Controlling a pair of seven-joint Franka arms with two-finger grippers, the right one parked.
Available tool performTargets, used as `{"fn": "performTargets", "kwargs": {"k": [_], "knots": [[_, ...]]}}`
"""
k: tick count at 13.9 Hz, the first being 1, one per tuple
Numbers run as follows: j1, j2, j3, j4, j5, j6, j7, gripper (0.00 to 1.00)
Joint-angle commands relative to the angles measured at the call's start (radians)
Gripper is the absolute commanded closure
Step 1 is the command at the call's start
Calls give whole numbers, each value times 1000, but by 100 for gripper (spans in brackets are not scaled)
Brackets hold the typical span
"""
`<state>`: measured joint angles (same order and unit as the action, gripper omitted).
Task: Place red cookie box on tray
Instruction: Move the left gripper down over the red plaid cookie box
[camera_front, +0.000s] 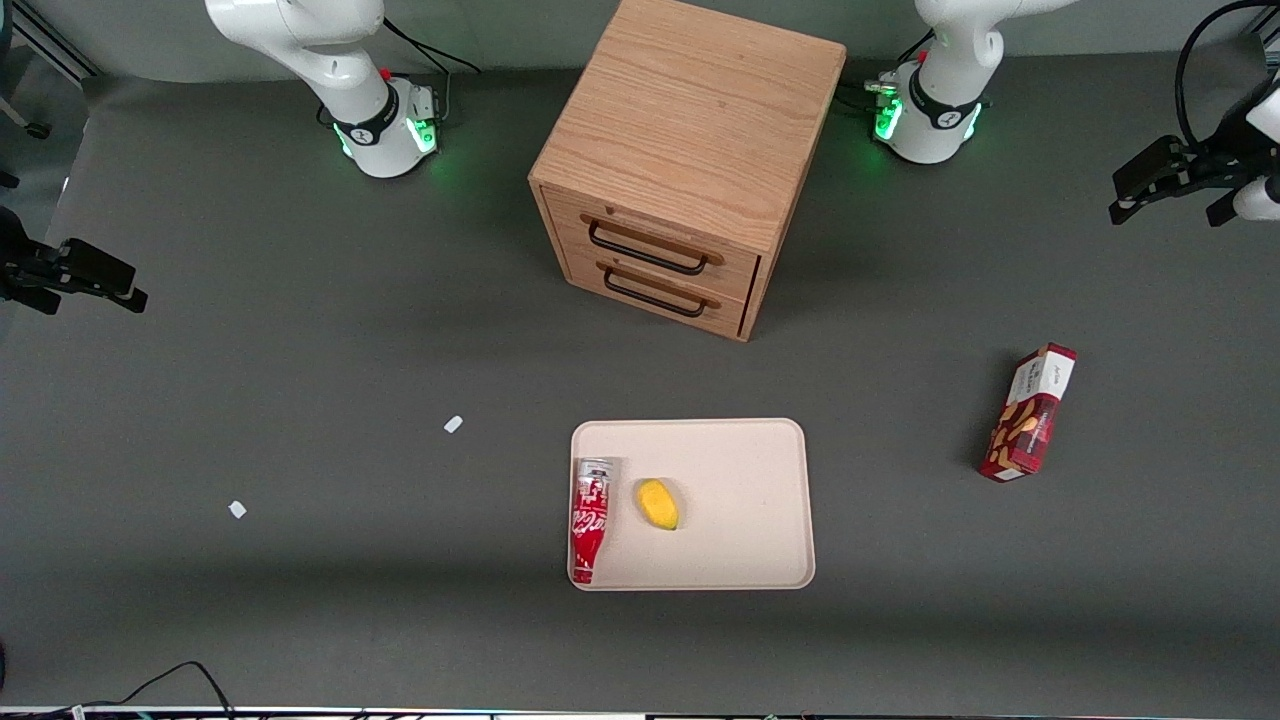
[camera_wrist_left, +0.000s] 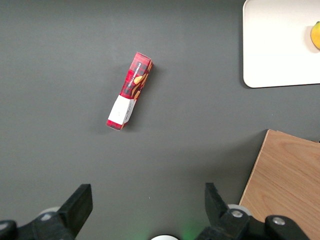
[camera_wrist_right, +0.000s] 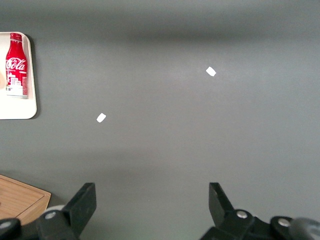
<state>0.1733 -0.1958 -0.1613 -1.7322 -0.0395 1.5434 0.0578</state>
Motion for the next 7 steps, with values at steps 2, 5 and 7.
{"fn": "performTargets", "kwargs": {"k": [2,5,7], "knots": [[12,10,-11,23,9,-34,-21,0],[12,44,-9,19,12,-16,-12,0],[11,94,-6,11,21,21,35,0]]}}
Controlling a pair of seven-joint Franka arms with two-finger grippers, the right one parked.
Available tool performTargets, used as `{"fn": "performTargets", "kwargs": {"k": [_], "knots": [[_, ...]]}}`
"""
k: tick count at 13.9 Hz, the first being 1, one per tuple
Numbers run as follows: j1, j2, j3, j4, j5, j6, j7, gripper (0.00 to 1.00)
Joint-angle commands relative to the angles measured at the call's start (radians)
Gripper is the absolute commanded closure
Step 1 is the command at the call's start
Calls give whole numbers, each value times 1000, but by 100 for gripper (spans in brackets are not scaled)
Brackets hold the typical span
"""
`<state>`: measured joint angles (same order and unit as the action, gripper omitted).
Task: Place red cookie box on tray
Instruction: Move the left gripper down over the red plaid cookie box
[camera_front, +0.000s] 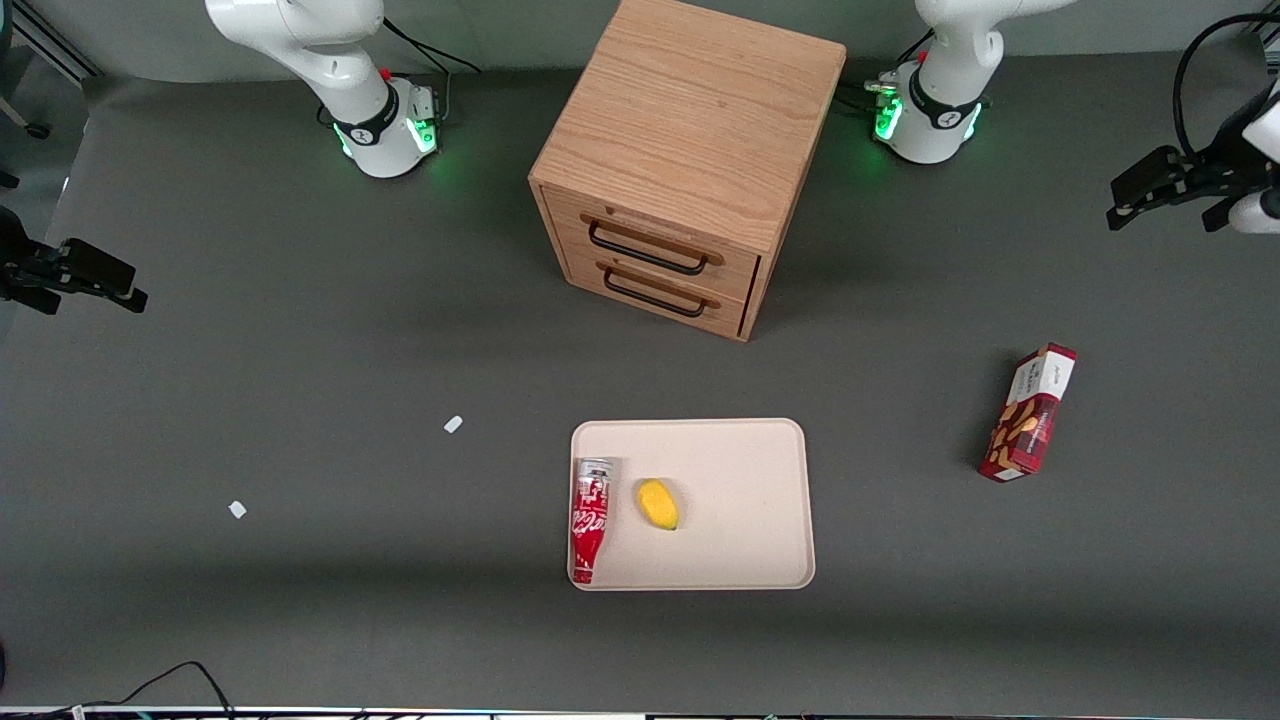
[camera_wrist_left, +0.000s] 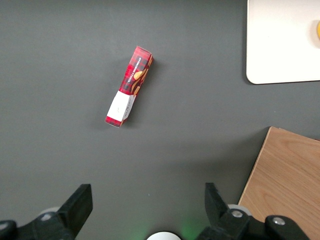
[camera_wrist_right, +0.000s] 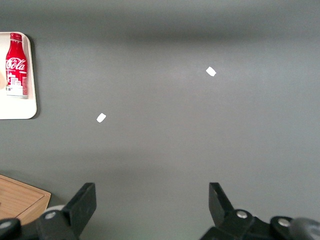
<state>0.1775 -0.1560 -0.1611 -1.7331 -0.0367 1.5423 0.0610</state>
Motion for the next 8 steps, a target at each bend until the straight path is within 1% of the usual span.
{"fn": "performTargets", "kwargs": {"k": [1,5,8], "knots": [[7,78,-6,-2,33,60,101,0],[14,191,9,-77,115,261,320,0],[19,289,52,-156,124,479,465,0]]}}
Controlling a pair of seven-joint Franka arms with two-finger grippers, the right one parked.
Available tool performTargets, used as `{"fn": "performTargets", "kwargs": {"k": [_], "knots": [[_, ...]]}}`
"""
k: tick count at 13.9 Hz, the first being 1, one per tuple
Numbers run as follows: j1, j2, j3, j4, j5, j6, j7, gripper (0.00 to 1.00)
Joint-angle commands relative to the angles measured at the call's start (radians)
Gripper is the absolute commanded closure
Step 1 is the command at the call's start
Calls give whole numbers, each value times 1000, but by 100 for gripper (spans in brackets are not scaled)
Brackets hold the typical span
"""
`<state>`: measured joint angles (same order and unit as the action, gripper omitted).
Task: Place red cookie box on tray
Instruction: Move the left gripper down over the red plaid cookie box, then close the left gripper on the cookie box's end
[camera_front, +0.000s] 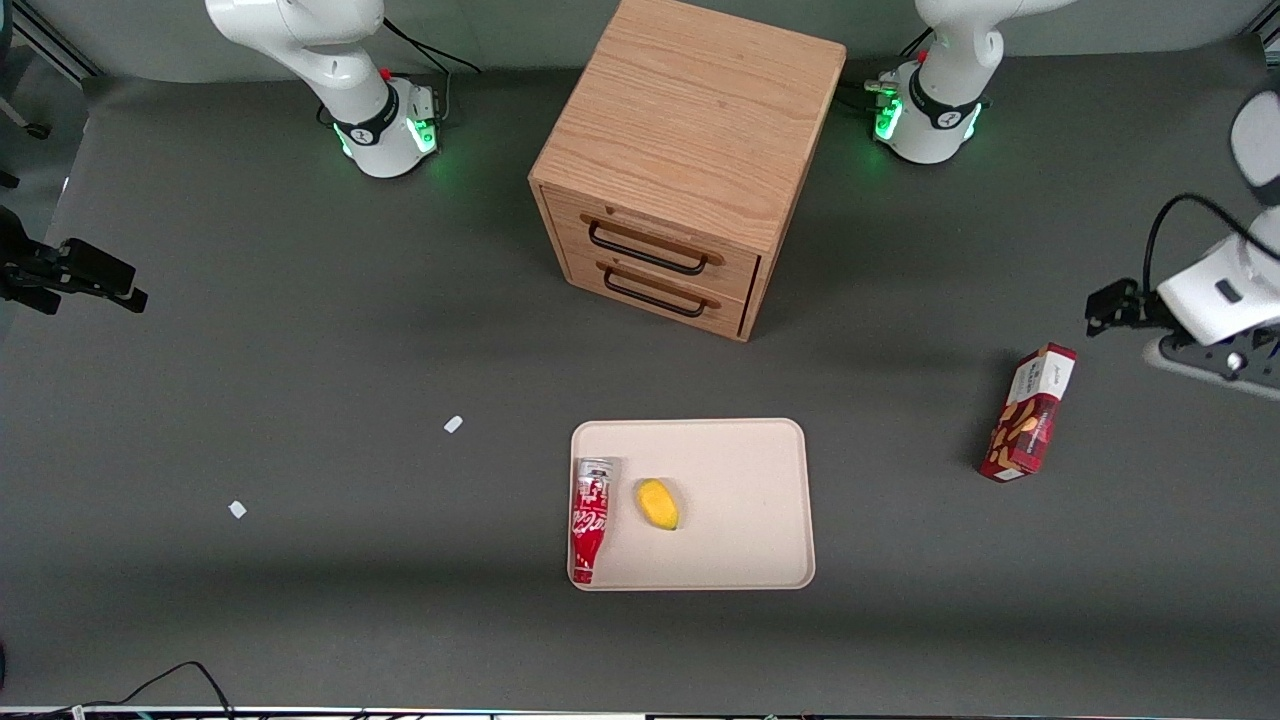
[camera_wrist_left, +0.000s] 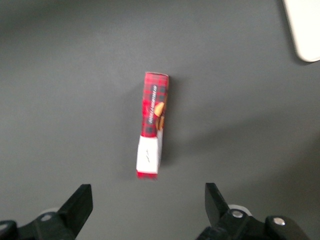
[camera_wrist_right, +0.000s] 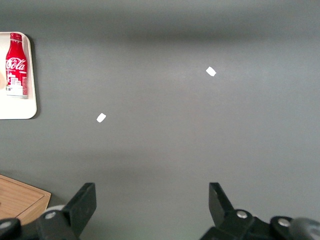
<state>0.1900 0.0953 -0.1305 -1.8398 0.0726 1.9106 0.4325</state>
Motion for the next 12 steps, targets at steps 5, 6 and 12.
{"fn": "performTargets", "kwargs": {"k": [5,6,12], "knots": [[-4,161,42,-228,15,482,146,0],[-7,191,42,-231,15,510,156,0],[-18,273,43,-285,15,619,164,4]]}}
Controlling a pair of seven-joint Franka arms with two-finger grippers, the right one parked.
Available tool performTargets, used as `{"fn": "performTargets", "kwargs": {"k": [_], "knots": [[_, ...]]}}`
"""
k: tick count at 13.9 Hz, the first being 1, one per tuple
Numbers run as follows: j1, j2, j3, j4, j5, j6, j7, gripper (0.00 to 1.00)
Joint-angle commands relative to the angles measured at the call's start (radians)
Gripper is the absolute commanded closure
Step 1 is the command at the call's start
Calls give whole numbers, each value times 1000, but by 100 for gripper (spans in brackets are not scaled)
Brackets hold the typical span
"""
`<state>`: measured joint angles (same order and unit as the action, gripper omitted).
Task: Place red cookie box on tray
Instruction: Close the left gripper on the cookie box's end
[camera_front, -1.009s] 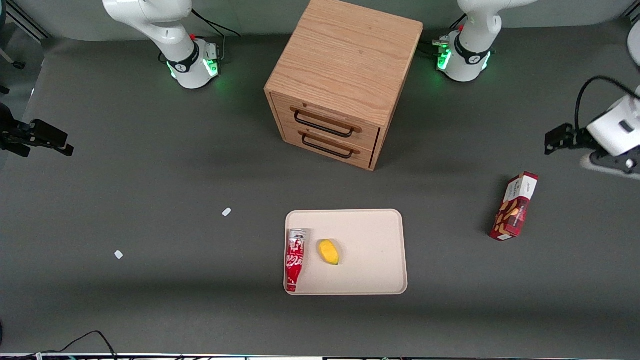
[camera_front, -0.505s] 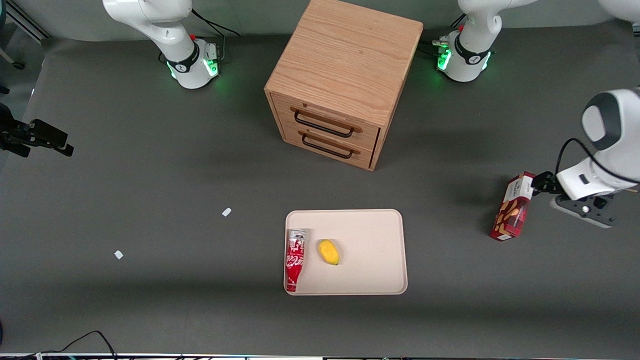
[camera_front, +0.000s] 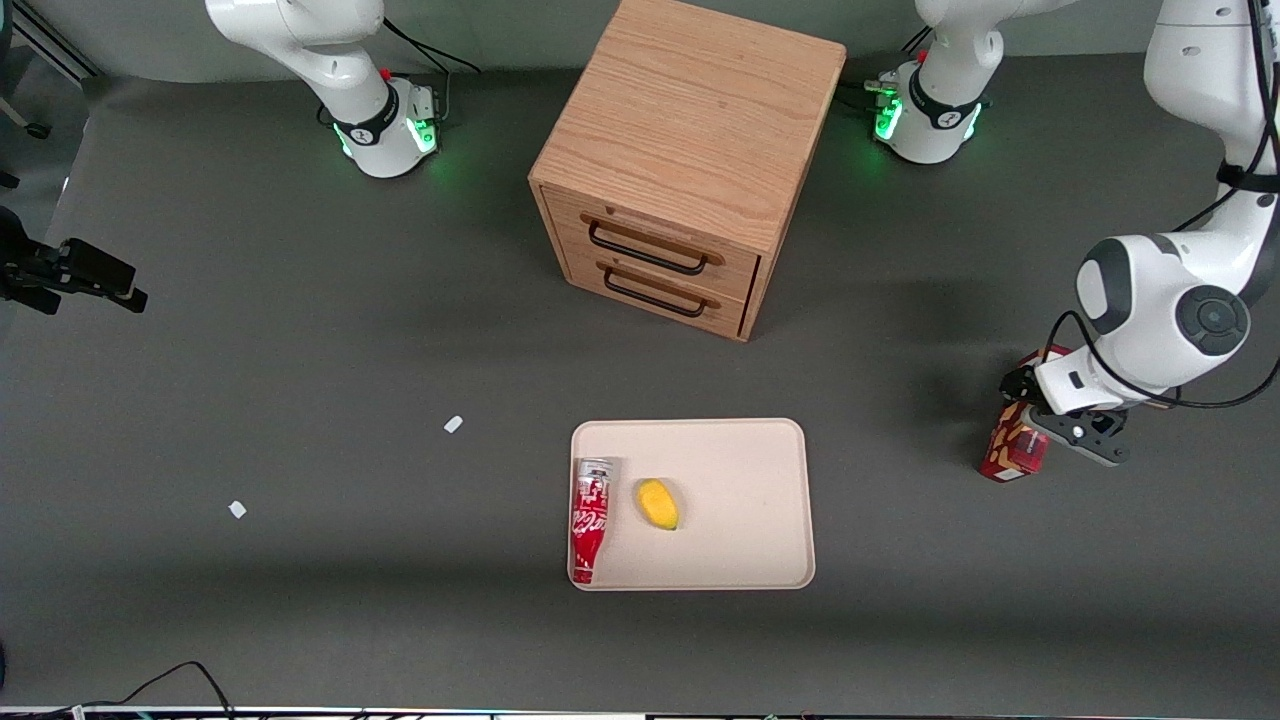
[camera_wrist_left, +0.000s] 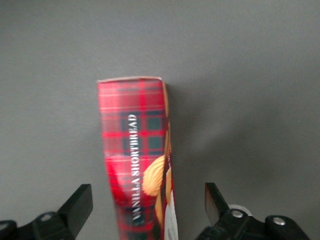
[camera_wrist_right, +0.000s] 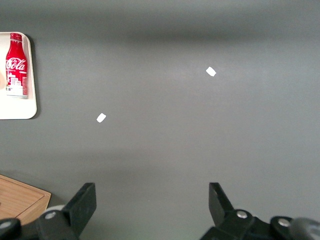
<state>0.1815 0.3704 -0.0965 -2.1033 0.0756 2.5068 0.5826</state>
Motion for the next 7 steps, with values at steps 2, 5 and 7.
{"fn": "performTargets", "kwargs": {"k": [2,5,7], "knots": [[-10,4,9,-23,13,24,16,25],[-8,12,9,-26,13,21,16,70],[-8,10,12,-26,12,12,17,100]]}}
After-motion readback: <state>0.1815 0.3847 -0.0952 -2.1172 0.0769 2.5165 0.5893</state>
